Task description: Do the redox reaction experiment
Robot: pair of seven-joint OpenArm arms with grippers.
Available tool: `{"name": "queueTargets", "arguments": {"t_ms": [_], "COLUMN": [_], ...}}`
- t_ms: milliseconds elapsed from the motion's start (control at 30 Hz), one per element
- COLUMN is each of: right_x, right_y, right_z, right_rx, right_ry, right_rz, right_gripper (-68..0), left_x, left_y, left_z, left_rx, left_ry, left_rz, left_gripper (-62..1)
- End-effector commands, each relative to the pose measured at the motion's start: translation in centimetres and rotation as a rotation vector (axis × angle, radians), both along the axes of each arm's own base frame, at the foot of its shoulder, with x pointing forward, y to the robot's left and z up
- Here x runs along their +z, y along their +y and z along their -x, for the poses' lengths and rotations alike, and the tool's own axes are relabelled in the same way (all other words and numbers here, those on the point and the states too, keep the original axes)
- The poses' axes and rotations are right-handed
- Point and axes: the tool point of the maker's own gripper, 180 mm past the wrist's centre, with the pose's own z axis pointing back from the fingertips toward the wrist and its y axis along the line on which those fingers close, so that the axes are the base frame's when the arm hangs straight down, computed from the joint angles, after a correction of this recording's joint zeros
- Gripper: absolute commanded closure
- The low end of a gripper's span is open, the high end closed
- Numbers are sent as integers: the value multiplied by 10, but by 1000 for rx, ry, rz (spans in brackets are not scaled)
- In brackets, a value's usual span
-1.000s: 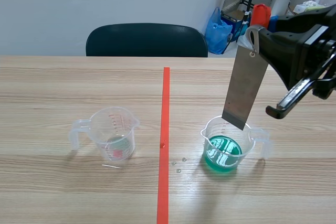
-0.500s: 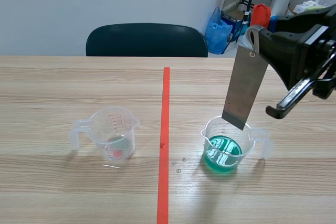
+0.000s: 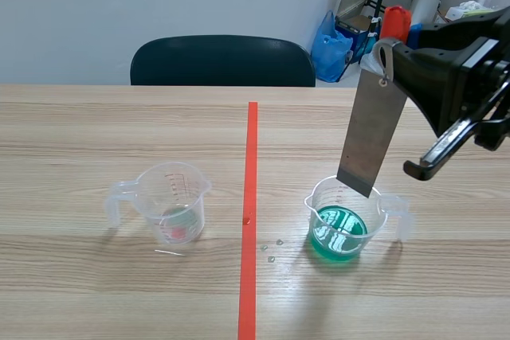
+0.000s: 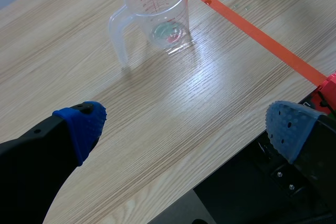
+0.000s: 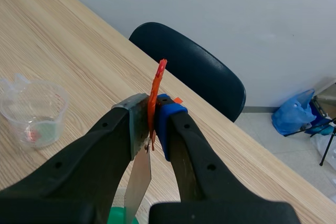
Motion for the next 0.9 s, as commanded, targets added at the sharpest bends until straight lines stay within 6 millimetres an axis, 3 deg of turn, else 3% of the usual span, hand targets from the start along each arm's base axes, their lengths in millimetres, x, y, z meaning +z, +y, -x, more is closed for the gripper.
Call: {"name": "queueTargets", "arguments": {"t_ms": [0, 800, 867], "right_x": [12, 12, 12], "right_y": [1, 1, 1], "right_z": [-1, -1, -1], "right_rx": [8, 8, 8], "right_ry": [-37, -37, -37], "right_rz": [-13, -13, -13], "right_gripper": [-13, -13, -13], "left_x": [6, 13, 15], "left_y": [-2, -6, -8], "left_z": [-3, -6, -9], "left_rx": [2, -31, -58], "left_ry": [-23, -58, -61], "left_rz": [17, 34, 44], "left_gripper": [-623, -623, -507]}}
